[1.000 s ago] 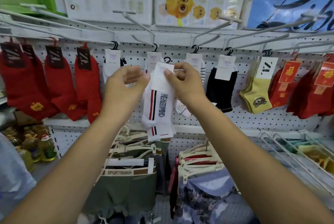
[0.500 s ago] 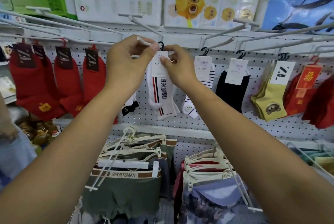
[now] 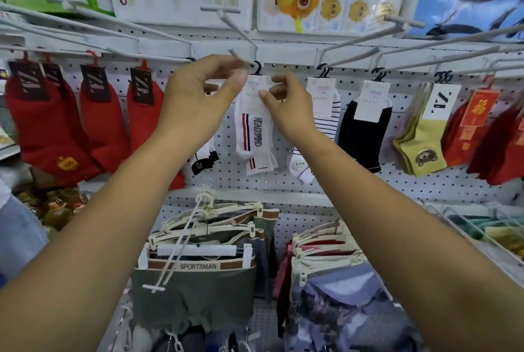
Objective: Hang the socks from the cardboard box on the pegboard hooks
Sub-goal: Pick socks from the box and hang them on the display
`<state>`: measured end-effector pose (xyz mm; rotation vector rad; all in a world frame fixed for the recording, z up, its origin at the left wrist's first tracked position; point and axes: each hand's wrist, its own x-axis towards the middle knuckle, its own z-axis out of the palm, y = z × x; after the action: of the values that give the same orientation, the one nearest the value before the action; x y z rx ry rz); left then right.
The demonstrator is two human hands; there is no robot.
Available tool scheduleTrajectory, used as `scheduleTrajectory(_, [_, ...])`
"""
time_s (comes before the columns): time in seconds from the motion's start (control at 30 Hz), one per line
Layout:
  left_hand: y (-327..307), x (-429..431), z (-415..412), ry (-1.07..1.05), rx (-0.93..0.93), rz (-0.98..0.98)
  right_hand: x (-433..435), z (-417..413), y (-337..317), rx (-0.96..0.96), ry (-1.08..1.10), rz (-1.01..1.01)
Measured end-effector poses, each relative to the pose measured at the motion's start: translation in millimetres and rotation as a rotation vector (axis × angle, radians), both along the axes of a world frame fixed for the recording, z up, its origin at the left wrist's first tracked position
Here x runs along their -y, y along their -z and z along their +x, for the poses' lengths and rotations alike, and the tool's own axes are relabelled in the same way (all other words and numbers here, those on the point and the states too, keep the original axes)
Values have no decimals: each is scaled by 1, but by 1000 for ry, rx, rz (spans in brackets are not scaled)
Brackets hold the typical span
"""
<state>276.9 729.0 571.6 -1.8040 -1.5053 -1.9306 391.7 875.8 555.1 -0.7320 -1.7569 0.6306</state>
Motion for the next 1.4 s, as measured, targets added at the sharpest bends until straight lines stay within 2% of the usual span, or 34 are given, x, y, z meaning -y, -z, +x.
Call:
scheduleTrajectory(0.13, [37,19,-6,-81,-61,-117,34,21,31,10,67,33])
scheduleTrajectory(0.3, [101,58,-7,-70,-144,-291,100,51,94,142,85,39])
scheduleTrajectory(0.5, [176,123,2,13,-103,-399,186,80,179,263,86,-94])
scheduleTrajectory(0.63, [227,182,4,-16,-59,-491,244,93,232,365,40,-227])
scheduleTrajectory(0.97, [344,402,49,-446,203,-732,387,118,332,604,-358,-456])
scheduleTrajectory(1.07, [364,470,71,-568,319,-813,433,124,351,660,-465,-459])
scheduleTrajectory(1.2, [374,551,80,-699,348,-916,489,116,365,711,-628,-452])
scheduleTrajectory(1.4, [378,646,80,-894,427,-948,556,81,380,835,-826,-327])
